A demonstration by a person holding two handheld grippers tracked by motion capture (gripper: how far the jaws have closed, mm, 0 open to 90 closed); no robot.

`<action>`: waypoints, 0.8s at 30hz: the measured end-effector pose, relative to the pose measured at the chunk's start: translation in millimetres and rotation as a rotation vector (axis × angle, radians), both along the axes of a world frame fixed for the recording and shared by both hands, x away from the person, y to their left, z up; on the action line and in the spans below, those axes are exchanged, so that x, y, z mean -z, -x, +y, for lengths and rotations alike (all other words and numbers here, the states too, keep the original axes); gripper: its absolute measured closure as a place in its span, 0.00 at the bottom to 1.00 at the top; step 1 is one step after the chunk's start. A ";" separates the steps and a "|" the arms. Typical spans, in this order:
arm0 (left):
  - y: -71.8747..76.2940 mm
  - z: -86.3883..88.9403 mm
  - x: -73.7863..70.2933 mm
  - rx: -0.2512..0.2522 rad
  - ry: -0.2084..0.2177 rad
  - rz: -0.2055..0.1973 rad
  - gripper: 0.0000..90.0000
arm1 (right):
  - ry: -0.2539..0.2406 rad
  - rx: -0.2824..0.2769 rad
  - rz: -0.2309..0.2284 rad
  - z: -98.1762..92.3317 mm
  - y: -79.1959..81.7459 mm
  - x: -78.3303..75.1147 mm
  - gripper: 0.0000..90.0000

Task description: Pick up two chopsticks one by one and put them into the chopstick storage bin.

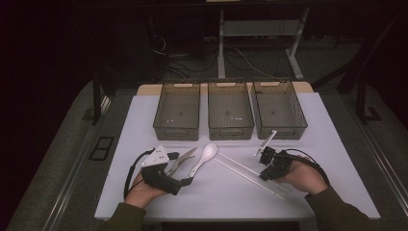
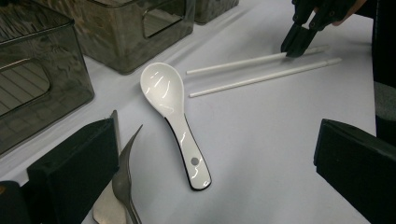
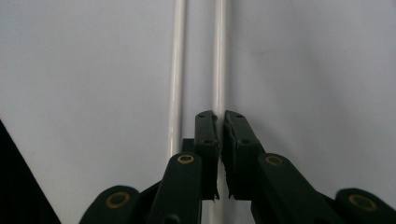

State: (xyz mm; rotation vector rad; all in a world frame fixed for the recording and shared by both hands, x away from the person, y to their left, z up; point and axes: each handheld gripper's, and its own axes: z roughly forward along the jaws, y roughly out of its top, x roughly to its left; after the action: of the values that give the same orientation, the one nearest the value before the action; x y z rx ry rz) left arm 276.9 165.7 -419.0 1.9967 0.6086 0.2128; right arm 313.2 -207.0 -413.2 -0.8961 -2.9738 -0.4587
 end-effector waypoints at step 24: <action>0.0 1.4 1.1 -0.012 0.006 0.007 0.00 | -0.237 0.058 -0.061 -1.8 -17.9 -37.8 0.93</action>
State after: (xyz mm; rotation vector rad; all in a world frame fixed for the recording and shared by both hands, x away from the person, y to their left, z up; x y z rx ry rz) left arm 276.9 167.0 -420.1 1.9888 0.6253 0.2117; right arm 331.0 -208.8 -375.4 -0.9599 -2.8684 -0.8338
